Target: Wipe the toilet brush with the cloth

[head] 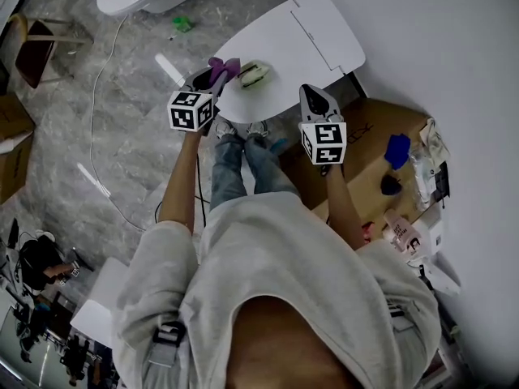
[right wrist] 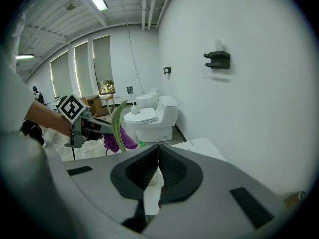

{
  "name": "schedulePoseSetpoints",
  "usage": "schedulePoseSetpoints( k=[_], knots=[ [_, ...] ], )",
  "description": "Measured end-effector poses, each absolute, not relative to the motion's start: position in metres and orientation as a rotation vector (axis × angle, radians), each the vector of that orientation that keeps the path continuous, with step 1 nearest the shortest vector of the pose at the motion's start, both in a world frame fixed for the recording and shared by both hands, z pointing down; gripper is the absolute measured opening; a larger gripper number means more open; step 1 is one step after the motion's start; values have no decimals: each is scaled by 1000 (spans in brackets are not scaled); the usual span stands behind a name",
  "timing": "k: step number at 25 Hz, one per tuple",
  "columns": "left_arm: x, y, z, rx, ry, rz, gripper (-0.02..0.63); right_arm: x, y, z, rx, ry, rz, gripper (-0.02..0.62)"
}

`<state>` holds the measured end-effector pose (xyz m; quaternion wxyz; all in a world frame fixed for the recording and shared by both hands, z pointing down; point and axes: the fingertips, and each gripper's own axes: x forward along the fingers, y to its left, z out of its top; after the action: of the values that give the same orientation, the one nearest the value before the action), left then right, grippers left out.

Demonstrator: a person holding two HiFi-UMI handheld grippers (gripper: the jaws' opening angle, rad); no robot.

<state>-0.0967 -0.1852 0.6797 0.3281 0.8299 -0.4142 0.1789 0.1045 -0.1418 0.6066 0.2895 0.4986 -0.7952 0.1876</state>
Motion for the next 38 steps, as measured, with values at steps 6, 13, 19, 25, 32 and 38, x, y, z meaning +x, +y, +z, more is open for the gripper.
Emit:
schedulePoseSetpoints(
  k=[6,13,19,25,32,38],
  knots=[
    [-112,-200,580,2345,-1209,360,106,97,-140,588,1344,-2172,458,31],
    [-73,-188,491,2546,-1176,247,106,92,-138,569,1342,-2218,413,31],
    [-44,-170,480,2587,-1116,231,106,91,-137,559,1342,-2237,391,31],
    [-44,-156,517,2507,-1108,302,106,93,-132,564,1333,-2234,406,31],
    [-56,-147,561,2378,-1116,332,106,94,-126,576,1315,-2216,431,31],
    [-61,-141,597,2288,-1102,372,106,94,-128,580,1307,-2200,439,31]
  ],
)
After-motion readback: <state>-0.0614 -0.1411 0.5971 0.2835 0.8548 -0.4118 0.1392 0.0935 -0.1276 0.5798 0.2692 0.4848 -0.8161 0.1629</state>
